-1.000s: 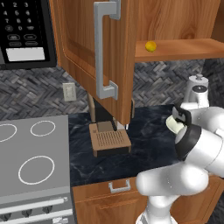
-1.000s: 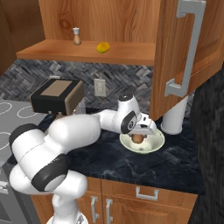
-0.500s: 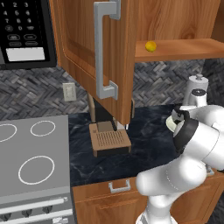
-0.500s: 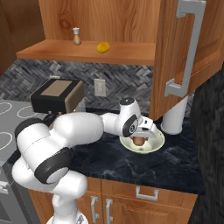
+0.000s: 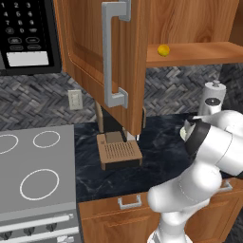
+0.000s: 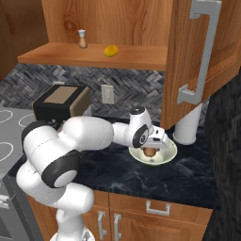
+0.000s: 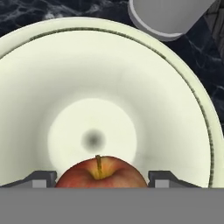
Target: Open the cabinet. Pick the apple and mango from the cabinet and place them into the bowl. Then close the cabinet.
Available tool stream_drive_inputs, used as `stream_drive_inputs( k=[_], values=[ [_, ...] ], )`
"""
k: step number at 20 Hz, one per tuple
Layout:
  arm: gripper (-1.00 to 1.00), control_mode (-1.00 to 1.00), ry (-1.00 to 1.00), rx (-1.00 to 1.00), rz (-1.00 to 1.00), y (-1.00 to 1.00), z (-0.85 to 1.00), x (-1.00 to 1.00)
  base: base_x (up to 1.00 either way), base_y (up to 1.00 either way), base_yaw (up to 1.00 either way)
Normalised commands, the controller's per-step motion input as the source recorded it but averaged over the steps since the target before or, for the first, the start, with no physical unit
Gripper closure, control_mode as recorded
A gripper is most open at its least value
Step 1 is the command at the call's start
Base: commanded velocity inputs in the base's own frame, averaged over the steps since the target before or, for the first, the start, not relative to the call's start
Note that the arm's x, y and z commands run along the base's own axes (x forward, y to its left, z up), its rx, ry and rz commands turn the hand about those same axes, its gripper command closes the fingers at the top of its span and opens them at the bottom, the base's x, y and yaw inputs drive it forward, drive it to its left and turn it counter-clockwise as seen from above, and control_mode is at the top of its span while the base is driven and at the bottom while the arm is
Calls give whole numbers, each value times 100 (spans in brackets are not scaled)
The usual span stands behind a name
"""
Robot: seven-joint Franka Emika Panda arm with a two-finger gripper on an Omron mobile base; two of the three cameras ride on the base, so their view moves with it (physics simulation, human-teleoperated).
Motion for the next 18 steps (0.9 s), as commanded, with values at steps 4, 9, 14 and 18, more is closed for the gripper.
stream_drive_inputs(
  k=[4, 9, 14, 18],
  values=[
    [100, -100, 3, 0, 0, 0, 0, 14, 0, 0, 0],
    [-100, -100, 2, 0, 0, 0, 0, 0, 0, 0, 0],
    [-100, -100, 0, 0, 0, 0, 0, 8, 0, 0, 0],
    [-100, -100, 0, 2, 0, 0, 0, 13, 0, 0, 0]
  ],
)
